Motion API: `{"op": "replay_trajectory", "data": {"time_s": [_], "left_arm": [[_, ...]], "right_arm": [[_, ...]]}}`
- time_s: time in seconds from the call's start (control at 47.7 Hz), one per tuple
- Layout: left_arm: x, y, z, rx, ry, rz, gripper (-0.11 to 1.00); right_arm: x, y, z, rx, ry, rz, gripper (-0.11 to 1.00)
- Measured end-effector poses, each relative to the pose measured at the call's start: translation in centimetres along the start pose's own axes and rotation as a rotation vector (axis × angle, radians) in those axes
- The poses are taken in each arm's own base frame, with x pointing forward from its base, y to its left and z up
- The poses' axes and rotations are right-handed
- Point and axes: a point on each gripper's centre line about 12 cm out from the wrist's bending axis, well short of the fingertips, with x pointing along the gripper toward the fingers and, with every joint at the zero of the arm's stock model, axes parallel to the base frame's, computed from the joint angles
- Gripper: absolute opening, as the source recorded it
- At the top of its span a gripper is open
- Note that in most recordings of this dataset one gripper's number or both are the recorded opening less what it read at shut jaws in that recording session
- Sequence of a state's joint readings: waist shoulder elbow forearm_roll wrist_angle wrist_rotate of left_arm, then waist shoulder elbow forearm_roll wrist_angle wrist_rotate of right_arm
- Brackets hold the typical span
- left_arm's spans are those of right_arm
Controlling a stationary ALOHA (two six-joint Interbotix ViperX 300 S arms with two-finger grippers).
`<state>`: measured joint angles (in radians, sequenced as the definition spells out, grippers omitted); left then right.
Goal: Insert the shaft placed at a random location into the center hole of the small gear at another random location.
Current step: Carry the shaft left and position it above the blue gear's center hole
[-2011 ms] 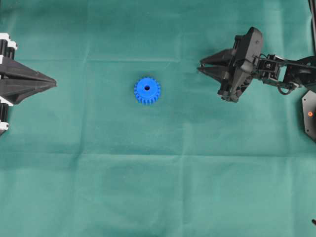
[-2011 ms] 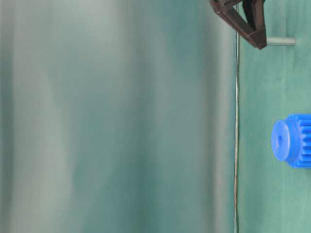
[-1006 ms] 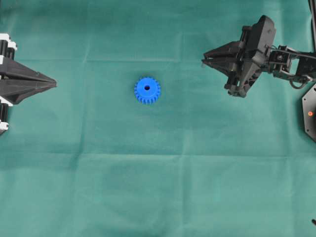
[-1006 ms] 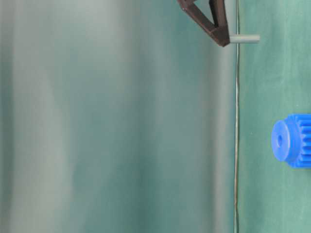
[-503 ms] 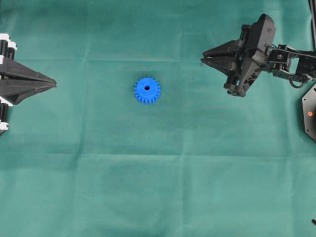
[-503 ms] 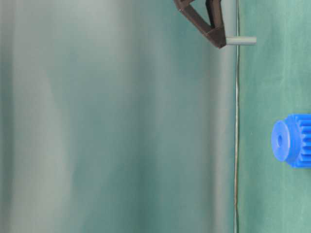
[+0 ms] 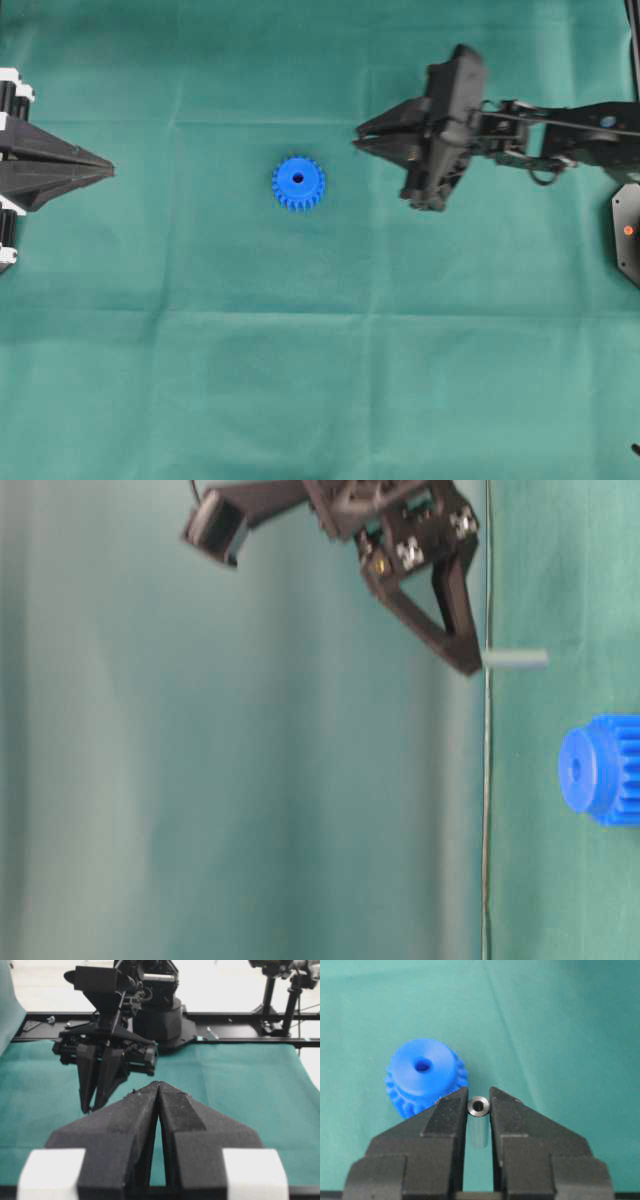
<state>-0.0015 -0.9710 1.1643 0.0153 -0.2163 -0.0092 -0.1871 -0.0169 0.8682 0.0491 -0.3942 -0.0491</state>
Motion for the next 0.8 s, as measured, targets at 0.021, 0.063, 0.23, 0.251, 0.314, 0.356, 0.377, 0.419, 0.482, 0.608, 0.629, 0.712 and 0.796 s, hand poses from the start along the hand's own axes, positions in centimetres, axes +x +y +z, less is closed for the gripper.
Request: {"op": "replay_trajectory", "data": {"time_s": [0.021,0.063,0.23,0.251,0.314,0.356,0.377,0.419,0.482,0.608,0.629,0.712,0.796], "left_arm": [[0.0,0.0,0.0,0.000,0.000,0.000,0.00],[0.0,0.0,0.0,0.000,0.000,0.000,0.00],[0.0,0.0,0.0,-0.002,0.000,0.000,0.00],[0.0,0.0,0.0,-0.002,0.000,0.000,0.00],[0.0,0.0,0.0,-0.002,0.000,0.000,0.00],[0.0,0.0,0.0,-0.003,0.000,0.000,0.00],[0.0,0.0,0.0,-0.003,0.000,0.000,0.00],[0.0,0.0,0.0,-0.002,0.000,-0.002,0.00],[0.0,0.0,0.0,-0.003,0.000,0.000,0.00],[0.0,0.0,0.0,-0.003,0.000,0.000,0.00],[0.0,0.0,0.0,-0.003,0.000,0.000,0.00],[0.0,0.0,0.0,-0.003,0.000,0.000,0.00],[0.0,0.0,0.1,-0.002,-0.002,0.000,0.00]], "right_arm": [[0.3,0.1,0.1,-0.001,0.003,0.003,0.13],[0.8,0.4,0.4,-0.003,0.004,0.010,0.13],[2.5,1.4,1.6,-0.014,0.004,0.033,0.13],[2.7,1.6,1.8,-0.015,0.003,0.036,0.13],[3.1,1.8,2.2,-0.018,-0.004,0.041,0.13],[3.4,2.0,2.3,-0.018,-0.004,0.045,0.13],[3.5,2.1,2.4,-0.019,-0.005,0.047,0.13],[3.7,2.2,2.6,-0.022,-0.002,0.050,0.13],[4.0,2.4,2.8,-0.022,-0.005,0.053,0.13],[4.5,2.7,2.9,-0.025,-0.002,0.059,0.13],[4.5,2.8,2.9,-0.027,-0.001,0.061,0.13],[4.6,2.8,2.9,-0.028,0.005,0.063,0.13],[4.7,3.0,2.9,-0.028,0.005,0.065,0.13]]}}
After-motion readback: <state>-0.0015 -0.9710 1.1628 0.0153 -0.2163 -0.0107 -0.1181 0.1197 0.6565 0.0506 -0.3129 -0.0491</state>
